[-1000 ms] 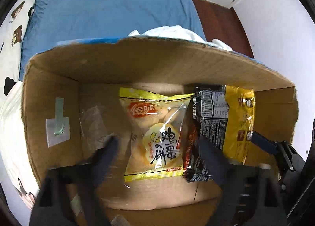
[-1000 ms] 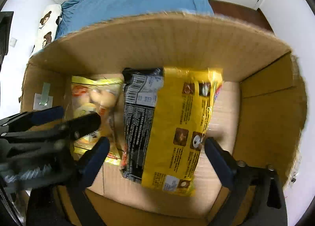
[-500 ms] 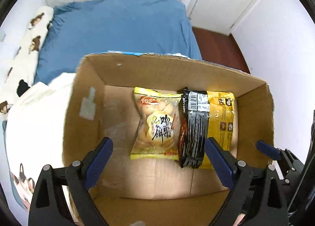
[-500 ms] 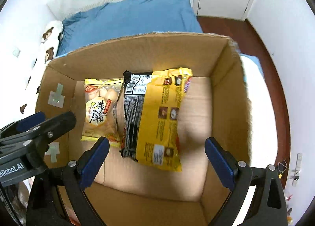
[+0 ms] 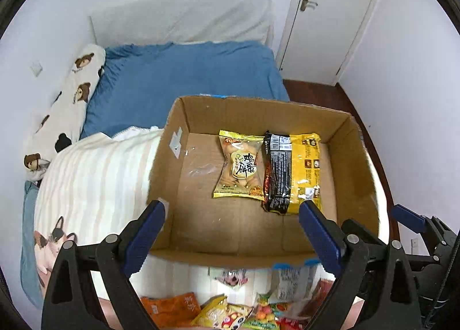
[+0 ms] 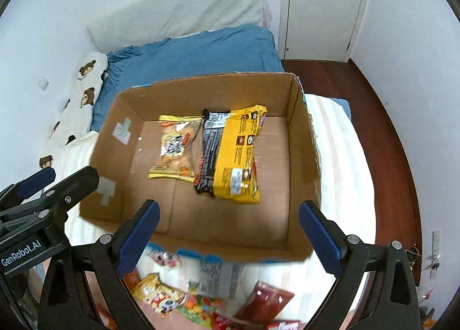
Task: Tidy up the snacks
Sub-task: 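Move both tools back from the box toward the snack pile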
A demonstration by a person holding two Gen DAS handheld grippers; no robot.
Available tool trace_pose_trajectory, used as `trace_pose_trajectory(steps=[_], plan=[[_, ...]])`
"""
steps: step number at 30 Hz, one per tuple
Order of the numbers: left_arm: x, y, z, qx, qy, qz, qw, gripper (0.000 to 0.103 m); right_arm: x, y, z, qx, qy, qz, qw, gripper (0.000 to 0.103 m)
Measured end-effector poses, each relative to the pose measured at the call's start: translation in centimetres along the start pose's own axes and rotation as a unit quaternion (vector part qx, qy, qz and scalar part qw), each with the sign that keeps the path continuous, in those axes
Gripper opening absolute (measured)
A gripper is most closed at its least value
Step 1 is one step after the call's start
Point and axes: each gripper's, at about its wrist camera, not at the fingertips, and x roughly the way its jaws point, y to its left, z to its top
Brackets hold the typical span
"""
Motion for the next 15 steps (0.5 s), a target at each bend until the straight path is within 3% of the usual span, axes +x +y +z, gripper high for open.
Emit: trace_pose_trajectory(steps=[9,15], plan=[[-5.6,1.3,-4.3,0.013,-0.016,-0.002,0.9998,0.095,-4.8,1.0,-5.8,0.022,-0.004,0.020,1.000,0.099],[-4.0,3.9,-10.3,0.004,0.034,0.009,0.9994,0.095,-2.4,-0.3,-12.4,0.071,0.056,0.046,0.995,0.099]])
